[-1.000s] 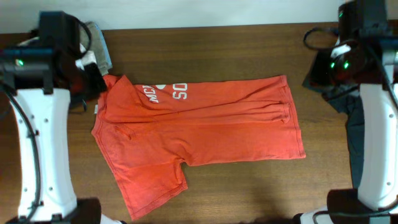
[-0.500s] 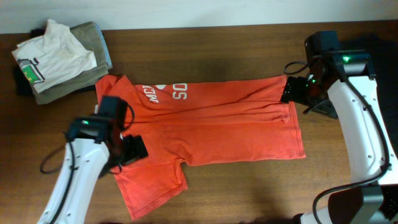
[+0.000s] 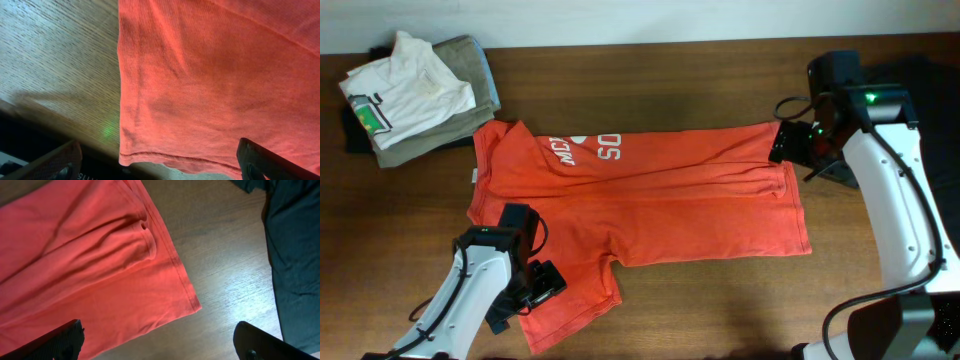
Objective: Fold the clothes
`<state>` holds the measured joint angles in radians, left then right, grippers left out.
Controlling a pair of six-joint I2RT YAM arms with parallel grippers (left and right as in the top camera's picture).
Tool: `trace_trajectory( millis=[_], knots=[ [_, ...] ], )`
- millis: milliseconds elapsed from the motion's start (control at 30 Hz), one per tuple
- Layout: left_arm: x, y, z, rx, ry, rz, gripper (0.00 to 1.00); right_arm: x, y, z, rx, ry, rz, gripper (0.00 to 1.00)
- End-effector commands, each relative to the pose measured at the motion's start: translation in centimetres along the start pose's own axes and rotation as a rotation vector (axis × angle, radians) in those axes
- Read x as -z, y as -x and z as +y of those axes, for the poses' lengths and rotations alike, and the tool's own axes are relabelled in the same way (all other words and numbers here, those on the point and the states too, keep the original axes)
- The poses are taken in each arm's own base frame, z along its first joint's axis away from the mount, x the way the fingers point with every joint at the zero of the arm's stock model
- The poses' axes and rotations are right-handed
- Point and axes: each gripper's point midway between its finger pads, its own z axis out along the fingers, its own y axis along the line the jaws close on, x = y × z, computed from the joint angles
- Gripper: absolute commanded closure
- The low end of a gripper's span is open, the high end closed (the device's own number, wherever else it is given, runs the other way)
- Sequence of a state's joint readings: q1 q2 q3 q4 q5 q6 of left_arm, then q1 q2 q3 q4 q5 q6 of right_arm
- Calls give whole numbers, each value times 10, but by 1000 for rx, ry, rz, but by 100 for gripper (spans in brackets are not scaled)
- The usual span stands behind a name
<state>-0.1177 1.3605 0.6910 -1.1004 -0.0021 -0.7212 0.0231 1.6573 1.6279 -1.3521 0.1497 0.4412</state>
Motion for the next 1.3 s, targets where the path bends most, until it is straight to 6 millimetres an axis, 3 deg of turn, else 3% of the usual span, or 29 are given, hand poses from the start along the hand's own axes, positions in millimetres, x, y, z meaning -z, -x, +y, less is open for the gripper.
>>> trace_trajectory(
  millis=[0,167,567,600,633,667,733,800,1000,1167,1267],
  knots=[
    [-6,-4,0,24,-9,10,1,-10,-4,-3,-4,-28,14,1],
    [-17,0,-14,23,-83,-8,1,-21,-10,-4,0,-37,34,1],
    [-41,5,-29,17,-183,-47,3,-21,-7,-2,-2,-26,26,1],
    [-41,5,-28,17,-183,-47,9,-21,-7,-2,-2,-26,26,1],
    [-41,5,-28,17,-183,-47,24,-21,-7,-2,-3,-25,26,1],
    [-41,5,-28,17,-183,-48,49,-21,-7,-1,-6,-25,24,1],
    [-41,5,-28,17,-182,-47,82,-21,-7,-1,-12,-20,25,1],
    [-41,5,-28,17,-182,-47,99,-21,-8,0,-33,-18,27,1],
    [-40,5,-32,15,-199,-46,99,-21,-11,2,-37,-3,43,1],
    [-40,5,-32,15,-202,-47,99,-27,-25,-31,-234,-137,90,1],
    [-40,5,-32,15,-202,-47,99,-45,-40,-53,-297,-189,156,1]
  ],
)
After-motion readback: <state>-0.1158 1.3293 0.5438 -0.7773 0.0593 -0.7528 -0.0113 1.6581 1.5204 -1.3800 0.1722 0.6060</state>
